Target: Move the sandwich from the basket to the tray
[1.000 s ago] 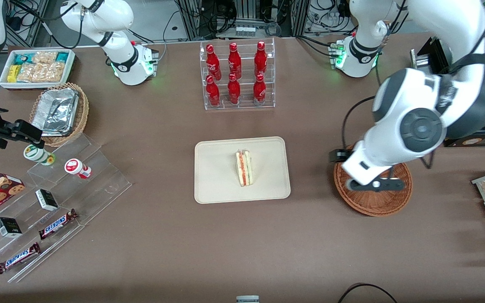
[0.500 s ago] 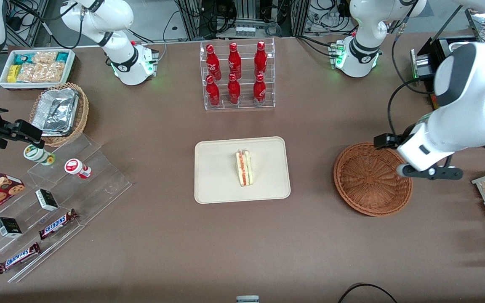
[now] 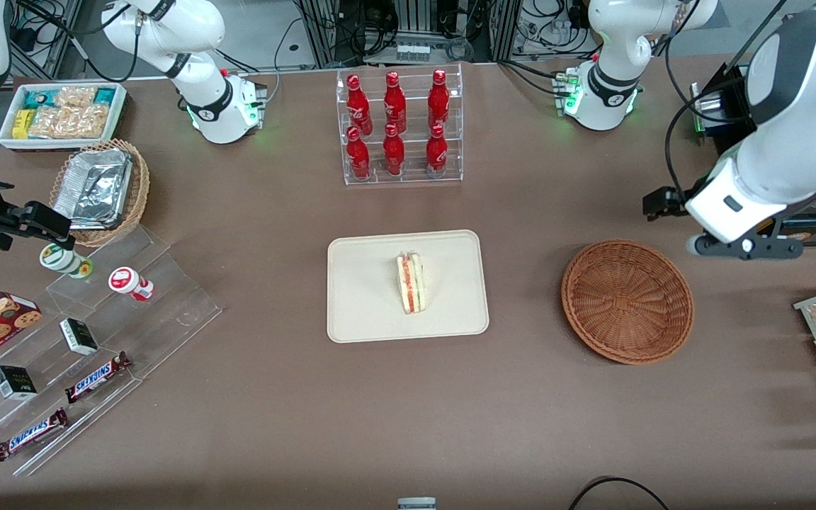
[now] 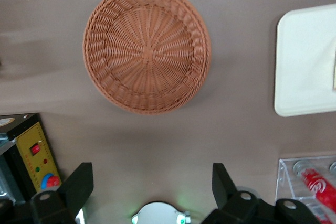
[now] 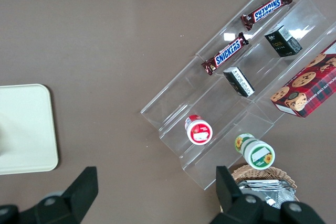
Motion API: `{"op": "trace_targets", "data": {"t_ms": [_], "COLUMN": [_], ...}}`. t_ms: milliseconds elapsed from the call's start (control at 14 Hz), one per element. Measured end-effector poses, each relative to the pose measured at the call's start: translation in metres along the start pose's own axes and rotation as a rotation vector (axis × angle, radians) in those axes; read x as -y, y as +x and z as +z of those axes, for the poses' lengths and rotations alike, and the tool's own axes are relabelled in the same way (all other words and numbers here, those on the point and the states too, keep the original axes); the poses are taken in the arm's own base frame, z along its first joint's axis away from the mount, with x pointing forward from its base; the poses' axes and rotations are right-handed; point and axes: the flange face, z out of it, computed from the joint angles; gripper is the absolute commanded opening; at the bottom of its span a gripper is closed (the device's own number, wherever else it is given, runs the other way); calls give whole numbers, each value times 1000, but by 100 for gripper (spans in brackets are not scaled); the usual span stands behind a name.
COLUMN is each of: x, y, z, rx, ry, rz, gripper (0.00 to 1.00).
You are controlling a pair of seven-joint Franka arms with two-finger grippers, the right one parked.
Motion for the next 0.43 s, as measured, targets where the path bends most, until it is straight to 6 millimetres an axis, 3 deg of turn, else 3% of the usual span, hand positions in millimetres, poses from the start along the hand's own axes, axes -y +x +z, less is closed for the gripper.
{"op": "trace_targets", "data": {"t_ms": [429], "x": [12], "y": [-31], "z": [-14], "rx": [16], "ry": [12], "rz": [7], "gripper": [100]}}
